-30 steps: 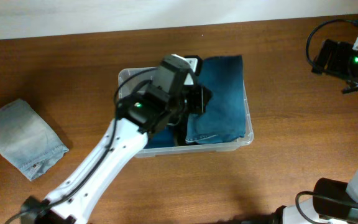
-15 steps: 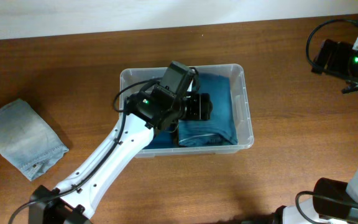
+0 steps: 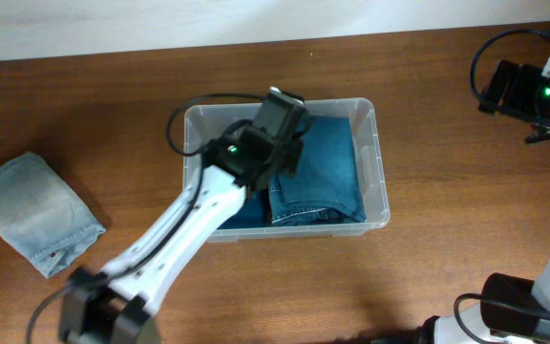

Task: Pack container
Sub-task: 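Lay the blue jeans over the right side of the container, then grasp the light-wash folded jeans with the left gripper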

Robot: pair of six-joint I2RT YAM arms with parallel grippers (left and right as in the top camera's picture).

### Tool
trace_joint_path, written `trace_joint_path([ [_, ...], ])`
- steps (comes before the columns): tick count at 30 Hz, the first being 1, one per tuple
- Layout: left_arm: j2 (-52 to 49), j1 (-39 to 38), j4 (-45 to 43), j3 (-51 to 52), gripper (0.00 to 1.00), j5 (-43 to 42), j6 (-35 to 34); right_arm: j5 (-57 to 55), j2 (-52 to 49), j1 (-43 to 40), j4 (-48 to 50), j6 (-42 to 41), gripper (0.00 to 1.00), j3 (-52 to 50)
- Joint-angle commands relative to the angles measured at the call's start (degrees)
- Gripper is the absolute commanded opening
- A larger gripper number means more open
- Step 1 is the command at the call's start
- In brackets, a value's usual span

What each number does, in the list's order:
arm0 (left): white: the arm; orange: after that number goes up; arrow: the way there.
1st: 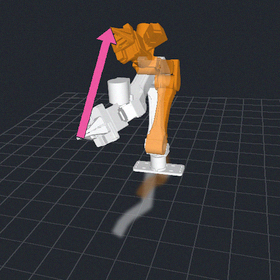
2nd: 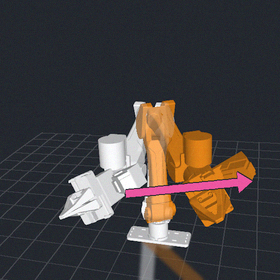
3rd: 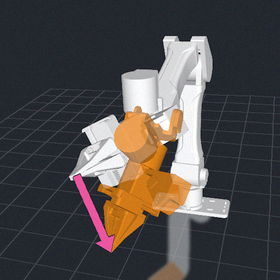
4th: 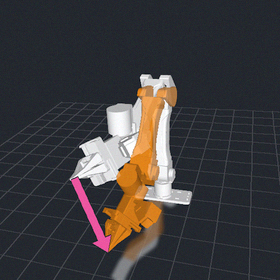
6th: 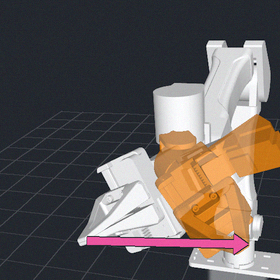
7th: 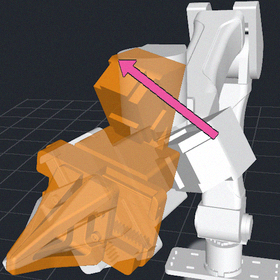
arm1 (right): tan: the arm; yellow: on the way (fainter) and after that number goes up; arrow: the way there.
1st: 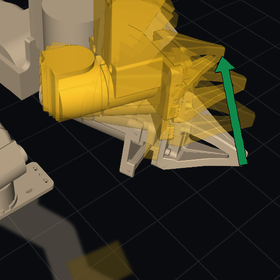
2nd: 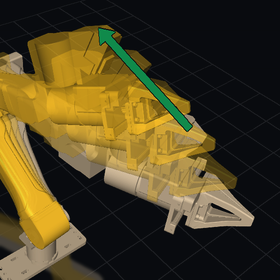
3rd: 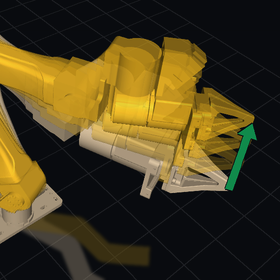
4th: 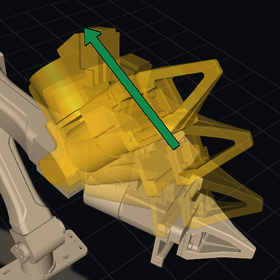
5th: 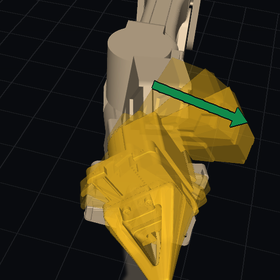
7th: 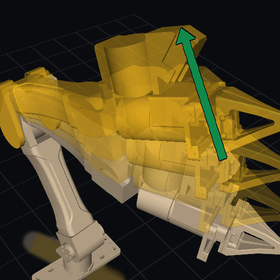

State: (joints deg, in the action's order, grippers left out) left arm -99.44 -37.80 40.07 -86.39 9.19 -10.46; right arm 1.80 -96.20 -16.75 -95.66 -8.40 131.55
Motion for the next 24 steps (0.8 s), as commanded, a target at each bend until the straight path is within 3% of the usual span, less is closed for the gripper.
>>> trace_joint_path([
  [1, -9.0, 0.0, 2.3, -0.4, 0.01, -7.5, 1.3, 0.5, 0.5, -0.1, 0.1, -0.2, 0.98, 0.3],
  [6, -17.3, 0.1, 5.7, -0.4, 0.01, -7.6, 1.1, 0.5, 0.3, -0.2, 0.1, -0.2, 0.98, 0.3],
  [12, -12.5, 0.1, 11.7, -5.1, 0.01, 2.9, 1.2, 0.5, 0.3, -0.2, 0.1, -0.2, 0.99, 0.3],
  [13, -10.6, 0.2, 13.3, -6.7, 0.05, 4.4, 1.2, 0.5, 0.3, -0.2, 0.1, -0.2, 0.98, 0.3],
  [14, -8.4, 0.3, 15.1, -8.2, 0.22, 6.3, 1.2, 0.5, 0.3, -0.2, 0.1, -0.2, 0.98, 0.3],
  [15, -4.8, 1.0, 17.6, -10.3, 0.63, 8.9, 1.1, 0.5, 0.3, -0.2, 0.1, -0.2, 0.98, 0.3],
  [17, 0.3, 2.9, 19.5, -11.1, 0.82, 10.7, 1.1, 0.5, 0.3, -0.2, 0.1, -0.2, 0.98, 0.3],
  [18, 3.5, 5.0, 20.6, -11.1, 0.84, 10.8, 1.1, 0.5, 0.3, -0.2, 0.1, 0.0, 0.99, 0.3],
  [19, 5.4, 6.7, 21.4, -11.1, 0.94, 10.8, 1.1, 0.5, 0.3, -0.2, 0.1, 0.0, 0.98, 0.3],
  [20, 7.5, 9.0, 22.4, -11.1, 0.97, 10.8, 0.7, 0.5, 0.3, -0.2, 0.1, 0.0, 0.98, 0.3],
  [24, 13.4, 25.9, 26.9, -11.1, 0.99, 10.5, -0.4, 0.5, 0.3, -0.2, 0.1, 0.0, 0.98, 0.3],
])
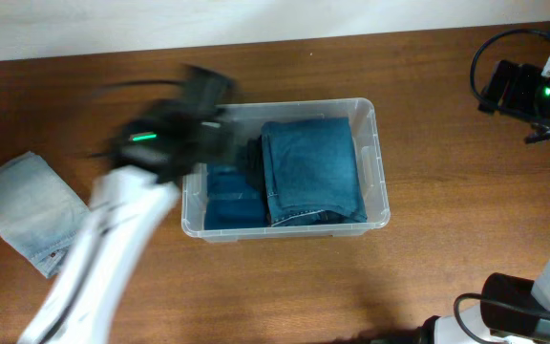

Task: Pack container
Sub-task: 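Grasp the light-wash folded jeans with the left gripper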

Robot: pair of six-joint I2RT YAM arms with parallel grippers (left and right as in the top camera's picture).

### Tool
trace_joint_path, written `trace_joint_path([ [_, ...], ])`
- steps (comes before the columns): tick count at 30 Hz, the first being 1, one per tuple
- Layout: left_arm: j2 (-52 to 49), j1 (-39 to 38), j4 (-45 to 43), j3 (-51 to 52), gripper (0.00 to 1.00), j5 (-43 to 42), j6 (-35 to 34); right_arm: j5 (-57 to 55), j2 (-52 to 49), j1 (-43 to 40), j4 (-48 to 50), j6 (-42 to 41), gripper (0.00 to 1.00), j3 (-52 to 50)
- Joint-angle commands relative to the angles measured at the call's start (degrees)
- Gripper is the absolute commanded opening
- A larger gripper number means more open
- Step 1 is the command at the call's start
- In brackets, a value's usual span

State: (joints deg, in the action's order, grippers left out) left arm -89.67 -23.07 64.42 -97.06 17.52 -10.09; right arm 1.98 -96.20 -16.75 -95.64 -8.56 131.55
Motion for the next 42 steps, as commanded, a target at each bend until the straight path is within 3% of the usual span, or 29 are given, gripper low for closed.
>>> trace_joint_path([
  [1, 3.7, 15.1, 3.4, -0.4, 0.99, 2.2, -0.8, 0.3, 0.3, -0.1, 0.1, 0.1, 0.98, 0.3],
  [3, 2.3, 27.1, 4.9, 0.6, 0.99, -1.8, -2.2, 0.3, 0.2, -0.1, 0.1, 0.1, 0.98, 0.3],
  [6, 0.2, 38.4, 2.6, 4.0, 0.99, -9.0, -3.8, 0.3, 0.2, -0.2, 0.0, 0.1, 0.98, 0.2],
  [11, -0.7, 57.9, -8.7, 15.5, 0.99, -22.1, -4.7, 0.3, 0.0, -0.2, 0.0, 0.1, 0.98, 0.2],
  [17, -0.7, 74.8, -19.1, 27.7, 0.99, -29.9, -5.2, 0.3, -0.3, -0.2, 0.0, 0.1, 0.98, 0.2],
  [19, -0.7, 78.2, -23.6, 30.8, 0.99, -32.1, -1.7, 0.3, -0.5, -0.1, 0.1, 0.1, 0.98, 0.2],
  [24, -4.9, 80.1, -33.7, 34.3, 0.99, -44.8, 8.5, 0.3, -0.9, -0.1, 0.1, 0.2, 0.98, 0.2],
  [33, -19.6, 80.1, -35.3, 34.3, 0.99, -46.2, 11.9, 0.3, -0.9, -0.1, 0.0, 0.6, 0.98, 0.2],
  [40, -24.9, 77.5, -41.6, 34.3, 0.99, -64.2, 14.8, 0.3, -0.9, -0.2, 0.0, 0.6, 0.99, 0.2],
  [42, -24.9, 76.2, -41.7, 34.3, 0.91, -64.5, 14.8, 0.3, -0.9, -0.1, 0.0, 0.6, 0.98, 0.2],
])
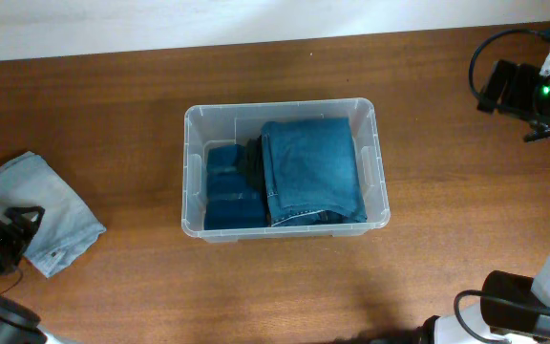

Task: Pack container
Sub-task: 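Grasp the light-wash folded jeans with the left gripper, then place the light jeans into the container's left side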

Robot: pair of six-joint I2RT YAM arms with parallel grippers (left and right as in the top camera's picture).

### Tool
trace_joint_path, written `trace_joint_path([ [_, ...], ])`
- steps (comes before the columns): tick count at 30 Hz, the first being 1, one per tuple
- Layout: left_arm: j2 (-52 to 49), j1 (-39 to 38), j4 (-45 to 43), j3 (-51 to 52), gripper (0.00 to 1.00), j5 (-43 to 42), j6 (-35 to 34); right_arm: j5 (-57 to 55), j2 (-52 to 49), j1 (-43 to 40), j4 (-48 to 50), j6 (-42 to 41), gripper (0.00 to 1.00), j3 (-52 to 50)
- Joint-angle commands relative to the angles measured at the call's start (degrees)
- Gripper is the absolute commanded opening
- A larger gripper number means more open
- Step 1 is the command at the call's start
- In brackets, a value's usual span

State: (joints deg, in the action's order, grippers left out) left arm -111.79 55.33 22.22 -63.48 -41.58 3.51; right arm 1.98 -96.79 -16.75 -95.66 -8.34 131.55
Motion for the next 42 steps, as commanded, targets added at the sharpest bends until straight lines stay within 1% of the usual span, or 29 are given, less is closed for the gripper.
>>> trace_joint_path([
  [1, -2.8, -2.4, 0.6, 0.8, 0.85, -5.9, 1.2, 0.3, -0.3, -0.1, 0.0, 0.4, 0.98, 0.2],
  [3, -2.8, -2.4, 0.5, 0.8, 0.72, -9.3, 1.4, 0.3, -0.3, -0.1, 0.0, 0.4, 0.98, 0.2],
  [4, -2.7, -2.4, 0.5, 0.8, 0.68, -10.5, 1.4, 0.3, -0.3, -0.1, 0.0, 0.4, 0.98, 0.2],
  [5, -2.7, -2.3, 0.3, 0.8, 0.55, -12.7, 1.3, 0.3, -0.3, -0.1, 0.0, 0.4, 0.99, 0.2],
  [6, -2.6, -2.3, 0.3, 0.7, 0.33, -13.4, 1.3, 0.3, -0.3, -0.1, -0.1, 0.4, 0.98, 0.2],
  [7, -2.5, -2.3, 0.5, 0.7, 0.22, -13.3, 1.3, 0.3, -0.3, -0.1, -0.1, 0.4, 0.99, 0.2],
  [8, -2.3, -2.3, 0.6, 0.7, 0.18, -13.3, 1.3, 0.3, -0.3, -0.1, -0.1, 0.4, 0.99, 0.2],
  [10, -1.0, -2.3, 1.4, 0.7, 0.05, -13.4, 1.3, 0.3, -0.3, -0.1, -0.2, 0.4, 0.99, 0.2],
  [11, 0.3, -2.3, 1.9, 0.7, 0.01, -13.4, 1.2, 0.3, -0.3, -0.1, -0.2, 0.4, 0.99, 0.2],
  [13, 2.8, -2.6, 2.0, 0.7, 0.01, -13.3, 0.5, 0.3, -0.3, -0.1, -0.2, 0.4, 0.98, 0.2],
  [15, 7.6, -3.5, 2.0, 0.7, 0.01, -13.3, -0.7, 0.3, -0.3, -0.1, -0.2, 0.3, 0.98, 0.2],
  [19, 19.4, -7.5, 2.0, 0.6, 0.01, -13.3, -5.8, 0.3, -0.3, -0.1, -0.2, 0.3, 0.98, 0.2],
  [20, 24.0, -9.8, 2.3, 0.4, 0.01, -13.3, -7.7, 0.3, -0.3, -0.1, -0.2, 0.3, 0.99, 0.2],
  [21, 26.3, -11.2, 2.3, 0.3, 0.01, -13.3, -8.7, 0.3, -0.3, -0.1, -0.2, 0.3, 0.98, 0.2],
  [22, 31.0, -14.5, 2.3, 0.1, 0.01, -13.1, -10.2, 0.3, -0.3, -0.1, -0.2, 0.3, 0.99, 0.2],
  [24, 37.9, -21.5, 3.0, -1.6, 0.0, -13.0, -10.4, 0.3, -0.3, -0.1, -0.4, 0.4, 0.98, 0.2],
  [27, 42.1, -28.2, 5.2, -4.2, 0.01, -13.1, -10.5, 0.3, -0.3, -0.1, -0.4, 0.3, 0.98, 0.2],
  [31, 45.0, -38.9, 7.5, -6.7, 0.01, -13.1, -10.6, 0.3, -0.3, -0.1, -0.4, 0.4, 0.99, 0.2],
  [35, 44.5, -47.7, 8.6, -6.7, 0.01, -11.9, -10.5, 0.3, -0.3, -0.1, -0.4, 0.4, 0.99, 0.2],
  [38, 42.0, -54.1, 11.0, -6.7, 0.0, -8.1, -9.6, 0.3, -0.3, -0.1, -0.4, 0.4, 0.98, 0.2],
  [42, 36.6, -60.3, 13.5, -6.8, 0.0, -8.2, -7.7, 0.3, -0.3, -0.1, -0.4, 0.4, 0.98, 0.2],
])
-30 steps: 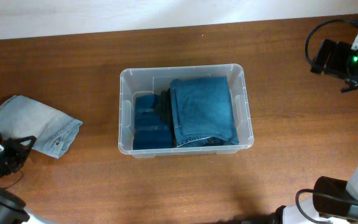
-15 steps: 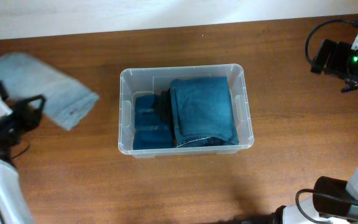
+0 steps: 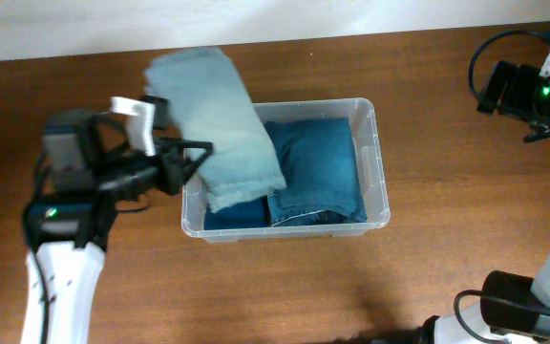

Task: Pack container
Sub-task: 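Place the light jeans into the container's left side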

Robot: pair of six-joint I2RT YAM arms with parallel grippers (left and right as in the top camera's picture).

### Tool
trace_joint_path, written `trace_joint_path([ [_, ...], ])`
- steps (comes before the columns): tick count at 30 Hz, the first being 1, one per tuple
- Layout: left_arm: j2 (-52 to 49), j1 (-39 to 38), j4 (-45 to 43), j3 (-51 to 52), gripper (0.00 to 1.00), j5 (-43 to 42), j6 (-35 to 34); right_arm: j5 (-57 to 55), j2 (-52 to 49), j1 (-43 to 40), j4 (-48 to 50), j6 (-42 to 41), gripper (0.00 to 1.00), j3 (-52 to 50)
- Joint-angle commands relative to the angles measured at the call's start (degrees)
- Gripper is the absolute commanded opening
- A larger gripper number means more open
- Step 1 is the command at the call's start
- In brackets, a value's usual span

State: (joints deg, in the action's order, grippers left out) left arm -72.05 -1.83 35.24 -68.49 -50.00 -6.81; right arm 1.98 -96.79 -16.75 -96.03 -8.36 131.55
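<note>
A clear plastic container [image 3: 377,162] sits mid-table. Folded dark blue jeans [image 3: 315,170] fill its right half, and a smaller dark blue folded piece [image 3: 235,214] lies at its front left. Folded light blue jeans [image 3: 216,119] hang tilted over the container's left part and back-left rim. My left gripper [image 3: 191,159] is shut on their left edge, just outside the container's left wall. At the far right edge of the table, well away from the container, is my right gripper [image 3: 506,88]; its fingers do not show clearly.
Brown wooden table [image 3: 447,258] with a pale wall along the back. The left arm's white link [image 3: 60,277] runs from the front left toward the container. The right arm's base [image 3: 523,306] stands at the front right corner.
The light blue jeans lay on the table at the far left with my left gripper beside them. Now the gripper holds them raised over the container's left side. The right arm is unchanged.
First my left gripper was inside the container over the dark jeans. Then the arm was outside it, to the left. Then it was at the light blue jeans on the table's left. Now those jeans are held over the container.
</note>
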Motion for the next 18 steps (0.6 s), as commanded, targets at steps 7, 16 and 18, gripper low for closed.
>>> trace_joint_path([
  [7, -12.1, -4.7, 3.1, -1.7, 0.0, -3.0, 7.6, 0.3, -0.3, -0.2, 0.0, 0.4, 0.98, -0.5],
  [16, -18.4, -4.7, 9.4, -1.7, 0.02, 10.7, 11.9, 0.3, -0.3, -0.2, 1.2, 0.4, 0.98, -4.2],
  [18, -18.4, -4.6, 10.1, -1.7, 0.35, 15.5, 13.3, 0.3, -0.3, -0.2, 1.6, 0.4, 0.98, -4.6],
])
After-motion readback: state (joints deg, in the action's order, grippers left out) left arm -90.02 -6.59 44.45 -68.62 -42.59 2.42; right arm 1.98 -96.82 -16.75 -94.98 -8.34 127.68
